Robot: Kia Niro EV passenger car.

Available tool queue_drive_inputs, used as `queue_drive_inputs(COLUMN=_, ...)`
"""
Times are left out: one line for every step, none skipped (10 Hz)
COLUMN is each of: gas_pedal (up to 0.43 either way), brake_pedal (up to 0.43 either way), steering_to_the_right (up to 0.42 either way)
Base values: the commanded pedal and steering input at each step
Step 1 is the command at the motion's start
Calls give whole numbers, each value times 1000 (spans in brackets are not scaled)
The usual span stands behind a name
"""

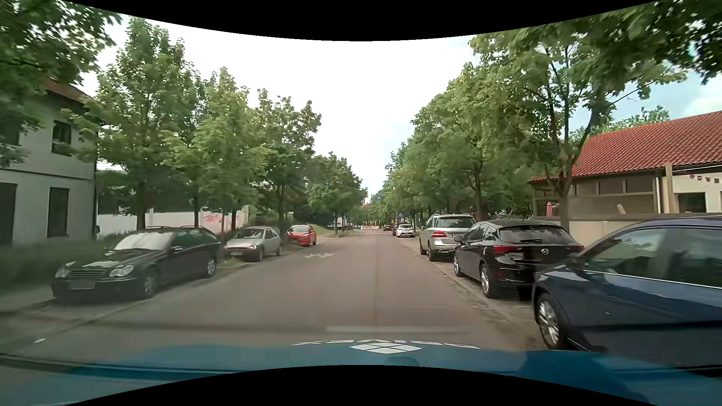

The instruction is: Follow the waypoints while adhering to traffic rules and regulations

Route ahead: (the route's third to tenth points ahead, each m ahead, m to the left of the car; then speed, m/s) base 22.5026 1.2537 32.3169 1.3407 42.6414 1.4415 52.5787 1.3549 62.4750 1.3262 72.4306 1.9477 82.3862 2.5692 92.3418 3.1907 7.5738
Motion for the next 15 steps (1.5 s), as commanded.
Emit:
queue_drive_inputs(gas_pedal=138, brake_pedal=0, steering_to_the_right=2)
queue_drive_inputs(gas_pedal=138, brake_pedal=0, steering_to_the_right=2)
queue_drive_inputs(gas_pedal=138, brake_pedal=0, steering_to_the_right=2)
queue_drive_inputs(gas_pedal=138, brake_pedal=0, steering_to_the_right=2)
queue_drive_inputs(gas_pedal=138, brake_pedal=0, steering_to_the_right=2)
queue_drive_inputs(gas_pedal=138, brake_pedal=0, steering_to_the_right=2)
queue_drive_inputs(gas_pedal=138, brake_pedal=0, steering_to_the_right=2)
queue_drive_inputs(gas_pedal=138, brake_pedal=0, steering_to_the_right=2)
queue_drive_inputs(gas_pedal=138, brake_pedal=0, steering_to_the_right=2)
queue_drive_inputs(gas_pedal=150, brake_pedal=0, steering_to_the_right=2)
queue_drive_inputs(gas_pedal=150, brake_pedal=0, steering_to_the_right=2)
queue_drive_inputs(gas_pedal=150, brake_pedal=0, steering_to_the_right=2)
queue_drive_inputs(gas_pedal=150, brake_pedal=0, steering_to_the_right=2)
queue_drive_inputs(gas_pedal=150, brake_pedal=0, steering_to_the_right=2)
queue_drive_inputs(gas_pedal=150, brake_pedal=0, steering_to_the_right=2)
